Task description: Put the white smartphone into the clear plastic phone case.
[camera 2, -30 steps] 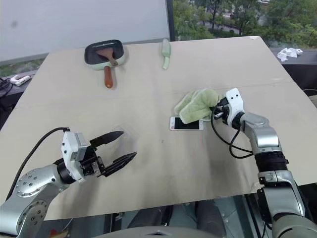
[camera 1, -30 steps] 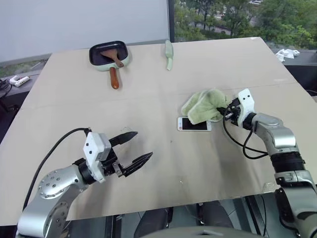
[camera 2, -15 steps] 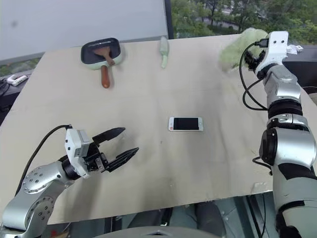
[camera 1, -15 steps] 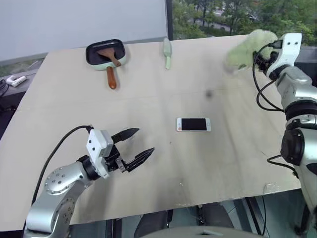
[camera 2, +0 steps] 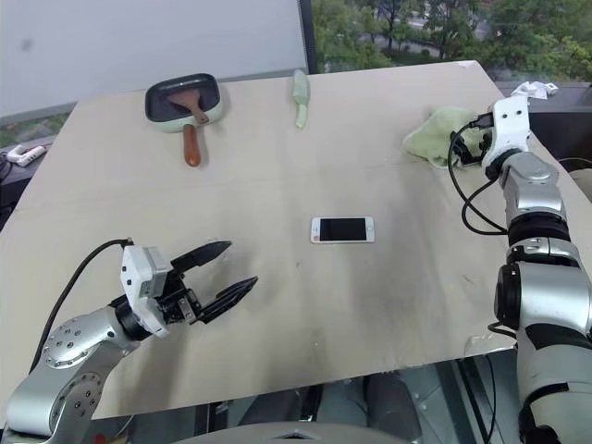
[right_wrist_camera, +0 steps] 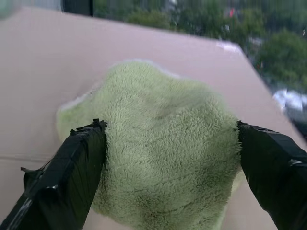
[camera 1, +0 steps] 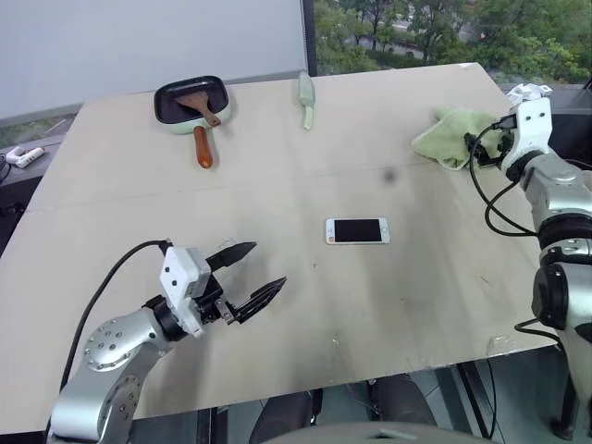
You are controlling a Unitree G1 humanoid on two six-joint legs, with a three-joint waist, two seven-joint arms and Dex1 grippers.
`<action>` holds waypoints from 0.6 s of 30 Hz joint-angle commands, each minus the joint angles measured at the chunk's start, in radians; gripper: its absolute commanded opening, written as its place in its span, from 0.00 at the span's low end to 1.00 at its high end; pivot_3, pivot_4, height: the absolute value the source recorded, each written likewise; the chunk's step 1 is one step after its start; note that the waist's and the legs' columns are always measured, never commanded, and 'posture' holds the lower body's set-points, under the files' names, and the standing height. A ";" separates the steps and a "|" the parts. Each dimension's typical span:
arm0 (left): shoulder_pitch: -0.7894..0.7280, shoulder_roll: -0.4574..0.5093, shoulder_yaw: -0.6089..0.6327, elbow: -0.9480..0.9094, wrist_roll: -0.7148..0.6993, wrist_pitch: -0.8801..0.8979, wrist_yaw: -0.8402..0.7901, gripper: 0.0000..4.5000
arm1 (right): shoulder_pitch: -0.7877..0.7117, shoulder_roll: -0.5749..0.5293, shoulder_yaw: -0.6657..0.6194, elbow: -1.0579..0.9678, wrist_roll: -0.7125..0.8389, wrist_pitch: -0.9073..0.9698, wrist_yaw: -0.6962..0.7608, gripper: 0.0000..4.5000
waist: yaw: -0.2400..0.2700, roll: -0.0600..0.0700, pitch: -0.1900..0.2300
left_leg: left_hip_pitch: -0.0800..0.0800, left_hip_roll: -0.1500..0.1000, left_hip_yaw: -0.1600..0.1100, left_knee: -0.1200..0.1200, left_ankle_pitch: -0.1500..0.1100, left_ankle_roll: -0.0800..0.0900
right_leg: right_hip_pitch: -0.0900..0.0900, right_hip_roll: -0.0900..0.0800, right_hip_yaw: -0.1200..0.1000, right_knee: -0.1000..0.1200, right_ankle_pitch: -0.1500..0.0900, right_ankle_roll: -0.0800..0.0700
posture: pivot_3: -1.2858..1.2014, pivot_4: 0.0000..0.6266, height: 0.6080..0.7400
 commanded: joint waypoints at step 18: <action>0.001 -0.001 0.007 -0.006 -0.004 -0.020 -0.008 1.00 | -0.008 -0.008 -0.093 -0.221 0.111 -0.060 0.002 0.99 | 0.005 0.000 0.000 | 0.000 0.000 0.000 0.000 0.000 0.000 | 0.000 0.000 0.000 0.000 0.000 0.000 | 0.52 0.24 1.00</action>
